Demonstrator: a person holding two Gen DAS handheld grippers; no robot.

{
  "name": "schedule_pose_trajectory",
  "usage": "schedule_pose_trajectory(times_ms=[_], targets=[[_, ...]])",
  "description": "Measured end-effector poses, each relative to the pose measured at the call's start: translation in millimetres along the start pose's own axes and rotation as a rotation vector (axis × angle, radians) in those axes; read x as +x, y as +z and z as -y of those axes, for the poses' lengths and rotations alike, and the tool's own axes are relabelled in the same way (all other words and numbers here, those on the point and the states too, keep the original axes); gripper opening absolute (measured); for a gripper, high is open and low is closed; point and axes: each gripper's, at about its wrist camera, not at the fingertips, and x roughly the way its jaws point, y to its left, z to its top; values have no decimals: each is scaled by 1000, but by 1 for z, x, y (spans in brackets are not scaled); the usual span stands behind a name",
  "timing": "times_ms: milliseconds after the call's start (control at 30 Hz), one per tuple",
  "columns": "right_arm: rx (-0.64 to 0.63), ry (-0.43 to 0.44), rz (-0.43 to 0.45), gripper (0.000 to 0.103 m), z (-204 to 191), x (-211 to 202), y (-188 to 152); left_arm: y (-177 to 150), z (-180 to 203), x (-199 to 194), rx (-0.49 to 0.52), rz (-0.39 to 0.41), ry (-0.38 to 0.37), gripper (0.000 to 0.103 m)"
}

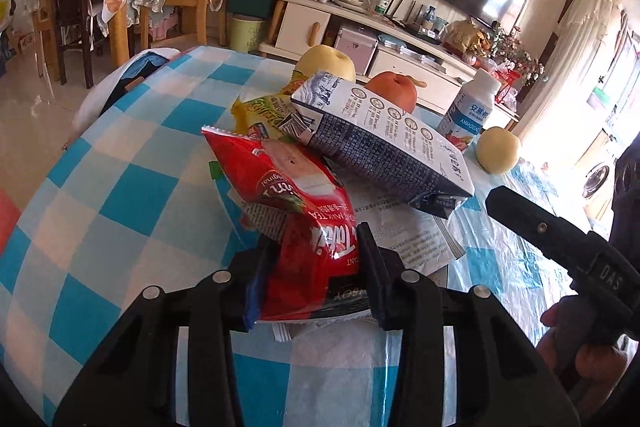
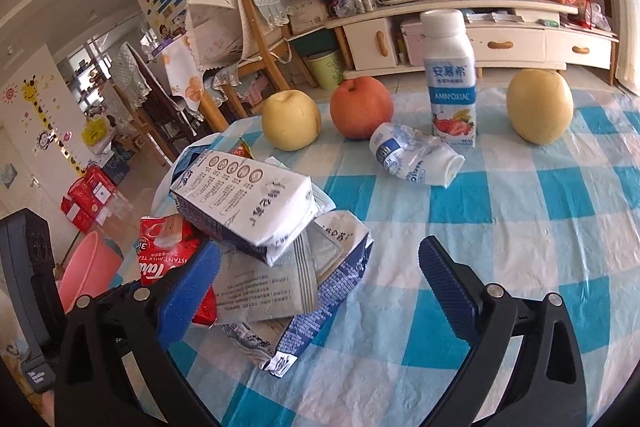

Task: Collect trash
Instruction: 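Grasp the white printed carton with the right tool while the left holds the red bag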

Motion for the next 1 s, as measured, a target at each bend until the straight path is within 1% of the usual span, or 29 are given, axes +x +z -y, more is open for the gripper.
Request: schedule_pose_trajectory(times_ms=[100, 200, 367, 500, 600, 633, 667, 700, 733, 833, 1000], targets=[[-67, 24, 1, 98, -7, 9, 9, 2, -8, -4, -3, -4, -10, 42], [-108, 75, 5, 98, -14, 14, 15, 2, -14, -7, 3, -7, -12, 41], [-211, 134, -17, 98, -41, 28, 17, 2, -22, -8, -10, -17, -22, 41], [-328, 118, -38, 98, -68, 41, 8, 1, -27, -8, -25, -20, -28, 41], [-371, 65, -41, 98, -72, 48, 2, 0, -37, -7, -63, -26, -43, 41], [-378, 64, -49, 96, -72, 50, 0, 0, -39, -7, -70, -27, -47, 41], [-380, 65, -52, 90, -70, 52, -2, 0, -40, -7, -69, -27, -47, 41], [-383, 59, -56, 82, -70, 54, -2, 0, -40, -7, -66, -26, -45, 41], [-384, 47, -69, 72, -70, 56, -3, 0, -41, -7, -64, -26, -45, 41], [-381, 31, -61, 70, -67, 57, -5, -1, -42, -8, -61, -24, -48, 41], [-358, -6, -30, 69, -66, 47, -6, 0, -50, -14, -85, -7, -72, 39]])
